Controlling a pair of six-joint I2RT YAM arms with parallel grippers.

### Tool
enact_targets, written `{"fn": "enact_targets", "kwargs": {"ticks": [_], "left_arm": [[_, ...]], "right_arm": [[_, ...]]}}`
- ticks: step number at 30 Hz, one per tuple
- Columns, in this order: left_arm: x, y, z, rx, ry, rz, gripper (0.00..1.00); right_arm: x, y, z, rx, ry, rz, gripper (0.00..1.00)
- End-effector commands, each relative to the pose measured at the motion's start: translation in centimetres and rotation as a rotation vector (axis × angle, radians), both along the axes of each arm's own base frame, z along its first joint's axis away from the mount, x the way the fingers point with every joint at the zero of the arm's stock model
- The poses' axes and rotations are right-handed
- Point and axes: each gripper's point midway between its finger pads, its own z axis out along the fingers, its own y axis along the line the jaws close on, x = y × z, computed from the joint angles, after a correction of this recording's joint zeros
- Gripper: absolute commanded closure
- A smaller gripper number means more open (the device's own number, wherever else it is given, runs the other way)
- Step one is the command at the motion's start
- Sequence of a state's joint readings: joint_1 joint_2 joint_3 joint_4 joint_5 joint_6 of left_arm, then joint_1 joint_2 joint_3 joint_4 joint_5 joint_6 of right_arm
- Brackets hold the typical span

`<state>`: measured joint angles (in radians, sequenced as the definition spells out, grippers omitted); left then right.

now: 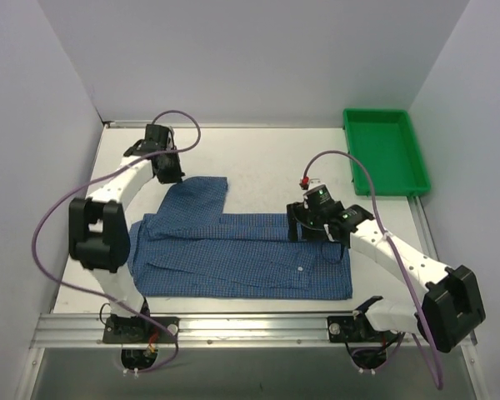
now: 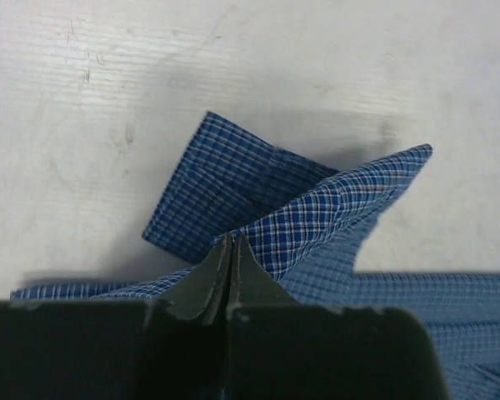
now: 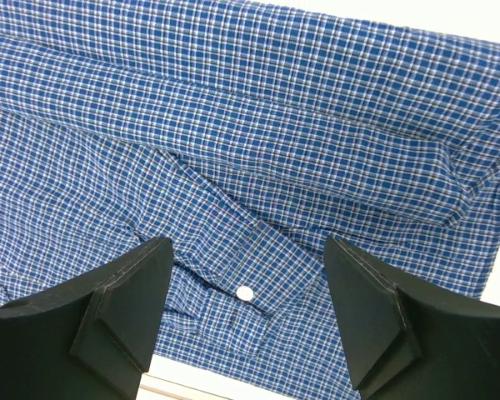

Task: Fold and stack the long sleeve shirts
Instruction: Fold the shirt

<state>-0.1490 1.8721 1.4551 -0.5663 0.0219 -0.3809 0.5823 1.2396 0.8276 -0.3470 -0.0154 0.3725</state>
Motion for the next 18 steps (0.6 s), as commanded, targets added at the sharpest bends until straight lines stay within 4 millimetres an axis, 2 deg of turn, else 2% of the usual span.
{"fn": "enact_targets", "kwargs": {"ticks": [1, 2, 3, 4, 5, 6, 8, 9, 11, 12, 13, 14, 15, 16, 18], "left_arm": [[-2.6, -1.5, 7.0, -0.054, -0.141, -0.068, 1.0], [-3.6, -1.8, 7.2, -0.061, -0.143, -0.083, 1.0], [-5.1, -2.1, 6.5, -0.062, -0.12, -0.099, 1.0], [-6.7, -2.6, 7.9, -0.081, -0.146, -0.127, 1.0], [-7.9, -3.1, 8.1, -0.092, -0.152, -0.155, 1.0], [-10.3, -3.7, 8.0, -0.103, -0.152, -0.186, 1.0], [-13.1, -4.8, 7.7, -0.148, -0.142, -0.225, 1.0], [-15.9, -5.2, 6.4, -0.169, -0.116, -0.259, 1.0], [-19.5, -6.2, 5.2, -0.251, -0.061, -0.312, 1.0], [-21.2, -6.5, 5.8, -0.304, -0.073, -0.314, 1.0], [-23.6, -6.4, 3.5, -0.337, -0.001, -0.308, 1.0], [-25.4, -7.3, 3.6, -0.416, 0.025, -0.339, 0.97], [-26.6, -7.8, 4.4, -0.484, 0.011, -0.322, 0.96], [-28.1, -7.9, 3.4, -0.525, 0.053, -0.31, 0.94], [-29.9, -8.8, 4.6, -0.634, 0.055, -0.31, 0.9]], "right_arm": [[0.6, -0.3, 1.6, 0.004, -0.066, -0.028, 0.27], [0.5, -0.4, 1.6, 0.005, -0.066, -0.032, 0.27], [0.4, -0.4, 1.9, 0.013, -0.08, -0.035, 0.27], [0.4, -0.4, 2.0, 0.015, -0.085, -0.04, 0.27], [0.2, -0.6, 2.0, 0.016, -0.09, -0.044, 0.27], [0.1, -0.7, 2.1, 0.015, -0.095, -0.049, 0.27], [-0.1, -0.8, 2.2, 0.024, -0.105, -0.054, 0.27], [-0.3, -0.9, 2.0, 0.022, -0.103, -0.054, 0.27], [-0.6, -0.9, 2.1, 0.035, -0.111, -0.055, 0.27], [-0.9, -0.7, 1.9, 0.037, -0.109, -0.046, 0.27], [-1.0, -0.6, 2.0, 0.041, -0.113, -0.036, 0.27], [-1.2, -0.5, 2.0, 0.045, -0.12, -0.029, 0.27], [-1.4, 0.0, 2.1, 0.051, -0.13, -0.004, 0.27], [-1.5, 0.2, 2.0, 0.051, -0.133, 0.014, 0.27], [-1.6, 0.8, 1.8, 0.046, -0.136, 0.051, 0.27]]}}
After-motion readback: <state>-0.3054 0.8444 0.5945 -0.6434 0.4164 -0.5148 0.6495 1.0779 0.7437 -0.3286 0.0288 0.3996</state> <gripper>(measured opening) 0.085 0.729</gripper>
